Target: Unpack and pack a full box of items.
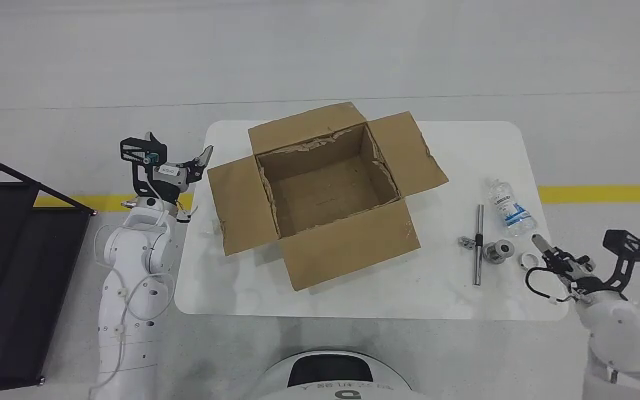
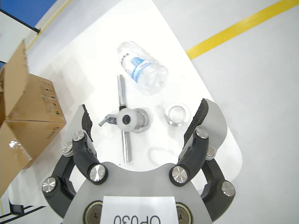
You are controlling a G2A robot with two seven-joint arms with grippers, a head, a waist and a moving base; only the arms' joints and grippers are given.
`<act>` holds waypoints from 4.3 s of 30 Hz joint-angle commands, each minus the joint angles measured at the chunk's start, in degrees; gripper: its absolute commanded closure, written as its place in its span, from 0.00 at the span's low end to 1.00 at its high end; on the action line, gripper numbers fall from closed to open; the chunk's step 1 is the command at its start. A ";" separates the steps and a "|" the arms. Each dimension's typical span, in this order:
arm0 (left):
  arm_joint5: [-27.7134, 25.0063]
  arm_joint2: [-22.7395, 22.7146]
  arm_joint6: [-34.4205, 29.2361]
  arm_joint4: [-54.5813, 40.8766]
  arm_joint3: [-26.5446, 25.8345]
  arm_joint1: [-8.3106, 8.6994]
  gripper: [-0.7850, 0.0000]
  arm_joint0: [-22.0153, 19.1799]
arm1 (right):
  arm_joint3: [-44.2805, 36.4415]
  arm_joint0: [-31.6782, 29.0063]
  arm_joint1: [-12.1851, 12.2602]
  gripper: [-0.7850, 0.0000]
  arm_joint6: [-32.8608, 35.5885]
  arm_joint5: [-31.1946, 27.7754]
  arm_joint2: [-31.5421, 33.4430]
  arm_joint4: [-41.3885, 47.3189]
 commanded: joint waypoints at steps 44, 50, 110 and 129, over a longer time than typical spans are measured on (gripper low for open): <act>-0.02 0.00 0.00 0.00 0.00 0.00 0.00 0.00 | 20.18 15.72 4.44 0.83 14.48 5.70 -6.34 -16.39; -0.02 0.00 0.00 0.00 0.00 0.00 0.00 0.00 | 17.88 13.31 4.51 1.00 14.45 3.41 -4.39 -11.85; -0.02 0.00 0.00 0.00 0.00 0.00 0.00 0.00 | -14.29 5.28 4.50 1.00 16.73 7.75 -2.95 37.76; -0.02 0.00 0.00 0.00 0.00 0.00 0.00 0.00 | -12.36 38.01 4.53 1.00 11.93 27.09 -52.81 12.17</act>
